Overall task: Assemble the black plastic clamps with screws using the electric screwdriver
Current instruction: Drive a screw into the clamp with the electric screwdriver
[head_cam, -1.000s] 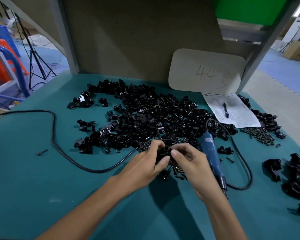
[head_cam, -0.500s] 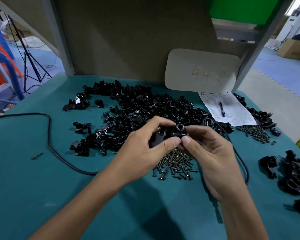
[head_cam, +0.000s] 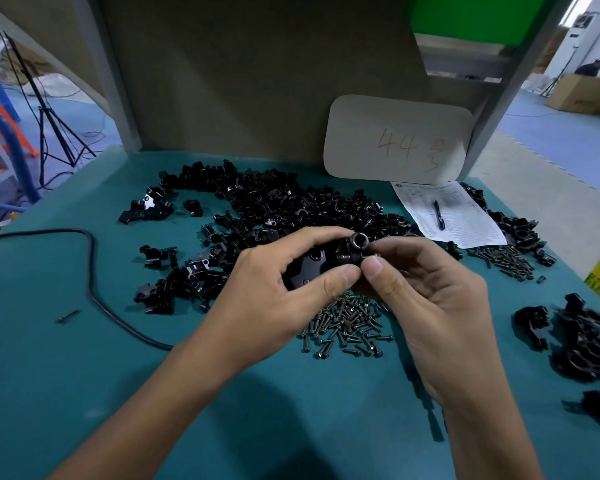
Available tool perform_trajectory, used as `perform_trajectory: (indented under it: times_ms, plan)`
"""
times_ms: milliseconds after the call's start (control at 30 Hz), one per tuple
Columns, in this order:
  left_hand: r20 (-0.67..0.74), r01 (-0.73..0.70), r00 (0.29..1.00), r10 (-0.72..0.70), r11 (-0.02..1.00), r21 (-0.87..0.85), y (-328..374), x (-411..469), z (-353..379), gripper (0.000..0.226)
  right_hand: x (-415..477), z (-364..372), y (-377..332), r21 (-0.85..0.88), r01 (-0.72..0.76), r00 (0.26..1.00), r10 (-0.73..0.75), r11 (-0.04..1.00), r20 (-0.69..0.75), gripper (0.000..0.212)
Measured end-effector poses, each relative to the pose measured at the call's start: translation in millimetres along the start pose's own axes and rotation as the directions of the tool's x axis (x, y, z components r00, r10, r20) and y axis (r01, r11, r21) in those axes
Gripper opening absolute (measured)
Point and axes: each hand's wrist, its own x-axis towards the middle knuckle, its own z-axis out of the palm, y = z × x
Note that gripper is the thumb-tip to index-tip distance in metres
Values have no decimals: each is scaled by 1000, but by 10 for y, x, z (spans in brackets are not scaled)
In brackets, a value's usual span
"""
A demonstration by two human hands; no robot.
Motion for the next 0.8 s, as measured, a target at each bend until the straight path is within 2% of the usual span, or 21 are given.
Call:
perform_trajectory:
  times_ms: [200, 567, 800]
  plan:
    - [-9, 3, 1000, -4, 1000, -10, 9, -13, -10, 44, -14, 21, -9, -18, -5, 1000, 5, 1000, -22, 14]
    - [5, 10, 1000, -10, 997, -76, -16, -27, 20, 40, -70, 43, 3, -11, -12, 998, 11, 1000, -62, 14]
    - [-8, 13, 1000, -14, 995, -95, 8, -36, 15, 34, -53, 44, -2, 158, -55, 998, 59, 986, -21, 18]
